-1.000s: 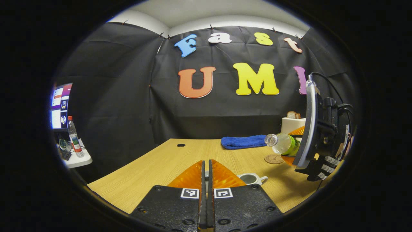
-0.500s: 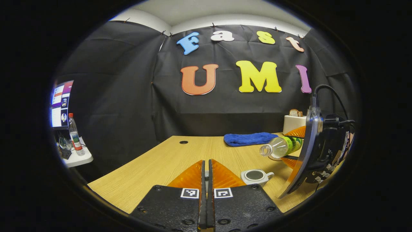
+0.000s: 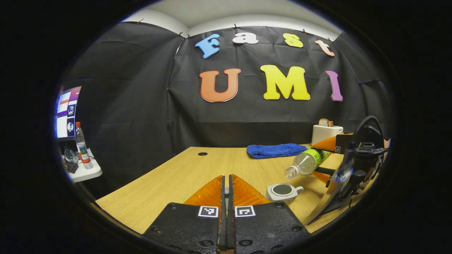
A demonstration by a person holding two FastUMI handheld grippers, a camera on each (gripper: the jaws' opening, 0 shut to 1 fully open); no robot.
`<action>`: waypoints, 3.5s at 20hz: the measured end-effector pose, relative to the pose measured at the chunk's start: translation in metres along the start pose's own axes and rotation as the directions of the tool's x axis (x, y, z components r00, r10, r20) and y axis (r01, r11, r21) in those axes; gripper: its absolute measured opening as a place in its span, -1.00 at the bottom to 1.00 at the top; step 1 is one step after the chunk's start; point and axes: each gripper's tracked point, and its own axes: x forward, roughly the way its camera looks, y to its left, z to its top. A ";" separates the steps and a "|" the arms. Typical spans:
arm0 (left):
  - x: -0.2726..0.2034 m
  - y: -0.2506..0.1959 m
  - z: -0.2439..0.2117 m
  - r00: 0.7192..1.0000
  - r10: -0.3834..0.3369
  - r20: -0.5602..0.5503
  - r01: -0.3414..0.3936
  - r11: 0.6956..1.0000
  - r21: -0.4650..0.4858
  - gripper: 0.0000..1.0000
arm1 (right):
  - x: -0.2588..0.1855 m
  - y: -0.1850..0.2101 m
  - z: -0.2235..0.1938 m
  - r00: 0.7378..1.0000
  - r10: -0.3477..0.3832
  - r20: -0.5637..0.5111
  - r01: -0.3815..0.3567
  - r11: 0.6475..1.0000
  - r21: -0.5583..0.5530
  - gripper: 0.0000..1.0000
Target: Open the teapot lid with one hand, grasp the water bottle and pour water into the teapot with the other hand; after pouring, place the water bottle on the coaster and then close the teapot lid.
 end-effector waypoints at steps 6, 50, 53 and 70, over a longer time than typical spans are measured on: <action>0.000 0.004 -0.003 1.000 0.002 -0.007 -0.002 1.000 -0.004 -0.94 | 0.000 -0.009 0.006 0.999 -0.026 0.038 0.030 0.993 -0.112 0.43; 0.000 0.002 -0.005 1.000 -0.015 -0.021 0.015 1.000 0.004 -0.94 | -0.011 -0.041 0.019 0.989 -0.098 0.107 0.131 0.923 -0.361 0.48; -0.001 0.002 -0.004 1.000 -0.015 -0.017 0.015 1.000 0.001 -0.94 | -0.009 -0.040 0.017 0.989 -0.099 0.105 0.130 0.932 -0.339 0.44; -0.016 -0.003 0.033 0.999 0.003 0.048 -0.004 1.000 0.024 -0.95 | -0.011 -0.038 -0.010 0.991 0.029 0.134 -0.099 0.825 0.557 0.49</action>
